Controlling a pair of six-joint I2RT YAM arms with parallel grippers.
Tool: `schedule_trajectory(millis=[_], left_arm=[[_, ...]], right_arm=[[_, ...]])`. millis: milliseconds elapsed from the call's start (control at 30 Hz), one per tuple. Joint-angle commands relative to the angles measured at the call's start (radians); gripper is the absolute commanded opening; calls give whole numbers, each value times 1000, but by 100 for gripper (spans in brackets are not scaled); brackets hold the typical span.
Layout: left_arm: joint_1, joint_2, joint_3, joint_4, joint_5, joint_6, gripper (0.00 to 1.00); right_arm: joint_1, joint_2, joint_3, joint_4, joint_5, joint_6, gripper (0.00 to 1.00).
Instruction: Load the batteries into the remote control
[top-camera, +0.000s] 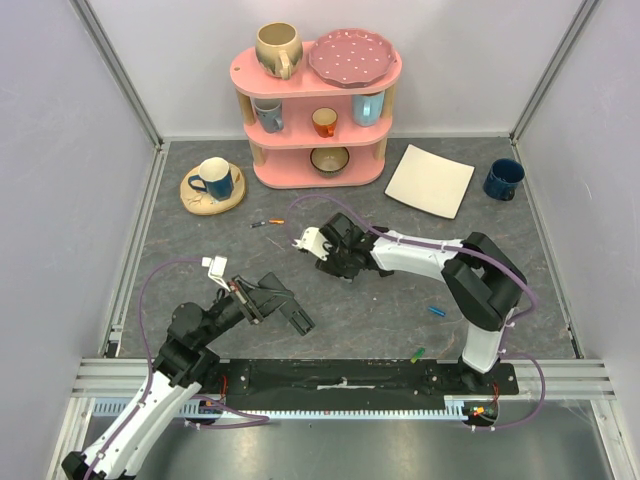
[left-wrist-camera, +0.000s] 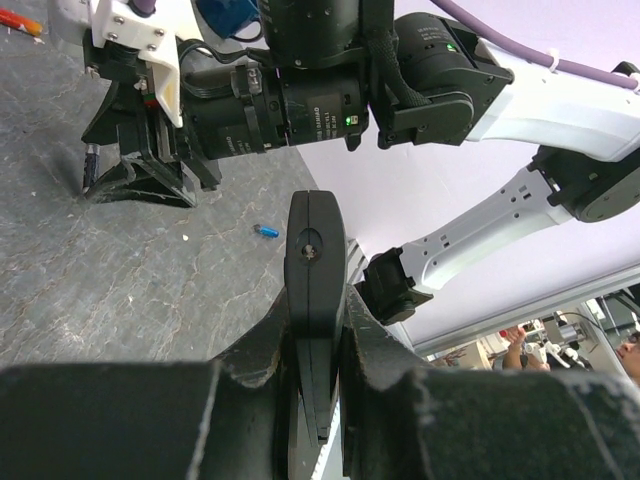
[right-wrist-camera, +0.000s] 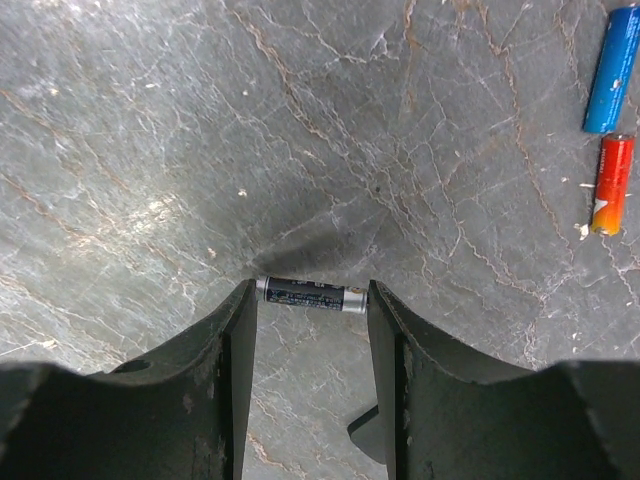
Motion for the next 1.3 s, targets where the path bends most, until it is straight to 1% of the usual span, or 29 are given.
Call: schedule_trajectory(millis=[0,200,233,300,400,867,967,1100,1200,1233,1267], left_arm=[[-4,-25,-51,-4,16,-11,2],[-4,-30,-51,-18,17,-3,2],[-4,-30,-51,-18,17,-3,2],[-4,-31,-49,-21,17,0,2],[-4,-30,-45,-33,11,7,2],[-4,-28,-43,-33,9,9,2],[-4,-28,-43,-35,8,9,2],[-4,-27,-43,-36,3,13,2],[-4,-27,-43,-38,2,13,2],[-4,-28,-43,-38,2,13,2],[-4,-28,-43,-38,0,12,2]], right_arm=[[-16,13,-6,18,-38,19,24],[-21,31,-1,10,-71,30,38],[-21,36,0,7,-73,30,42],[-23,44,5,0,-71,35,45],[-21,45,6,-5,-65,38,54],[-23,45,20,-14,-47,64,67],[-23,16,38,-10,-47,81,69],[-23,-50,91,-10,-2,114,71],[-23,-82,152,-40,80,177,72],[-23,-99,167,-40,138,214,72],[-26,-108,172,-36,225,293,72]])
